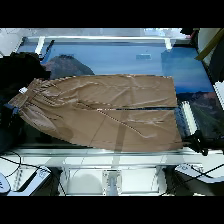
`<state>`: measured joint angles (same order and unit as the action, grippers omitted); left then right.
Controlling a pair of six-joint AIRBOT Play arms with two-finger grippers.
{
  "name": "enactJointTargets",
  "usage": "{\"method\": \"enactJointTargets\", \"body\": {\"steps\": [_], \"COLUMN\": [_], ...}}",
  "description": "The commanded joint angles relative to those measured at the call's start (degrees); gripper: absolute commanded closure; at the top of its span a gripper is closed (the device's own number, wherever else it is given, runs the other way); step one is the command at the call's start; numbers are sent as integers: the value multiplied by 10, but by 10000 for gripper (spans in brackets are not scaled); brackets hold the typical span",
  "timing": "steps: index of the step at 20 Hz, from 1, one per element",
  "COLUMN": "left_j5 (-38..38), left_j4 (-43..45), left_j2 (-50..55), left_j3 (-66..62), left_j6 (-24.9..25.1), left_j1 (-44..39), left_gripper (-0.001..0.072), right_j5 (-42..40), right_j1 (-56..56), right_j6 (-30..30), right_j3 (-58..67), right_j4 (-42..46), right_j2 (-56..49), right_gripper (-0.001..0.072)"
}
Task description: Fold the clothes and pants, and hang the long-sleeved shirts on hangers.
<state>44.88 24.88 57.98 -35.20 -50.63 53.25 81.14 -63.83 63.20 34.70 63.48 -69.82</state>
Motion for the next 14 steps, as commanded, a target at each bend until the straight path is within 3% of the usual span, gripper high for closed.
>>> {"method": "enactJointTargets", "body": {"steps": [1, 8, 10, 12, 13, 14], "left_j5": [6, 6, 6, 6, 6, 6], "left_j4": [4, 4, 4, 4, 4, 4], "left_j2": [-5, -5, -5, -5, -5, -5], "left_j3": [-1, -1, -1, -1, -1, -1], "left_j6": [-4, -3, -3, -3, -3, -3], "left_j1": [0, 0, 0, 0, 0, 0], "left_gripper": [686, 685, 685, 686, 685, 686], "right_j5": [0, 0, -2, -14, -23, -35], "right_j1": [30, 42, 59, 90, 106, 122], "right_j6": [-3, 1, -12, -25, -29, -31], "right_j3": [5, 7, 7, 7, 7, 7], "right_j4": [26, 52, 43, 25, 23, 24], "right_j2": [-58, -61, -61, -61, -62, -63], "right_gripper": [326, 330, 406, 407, 431, 595]}}
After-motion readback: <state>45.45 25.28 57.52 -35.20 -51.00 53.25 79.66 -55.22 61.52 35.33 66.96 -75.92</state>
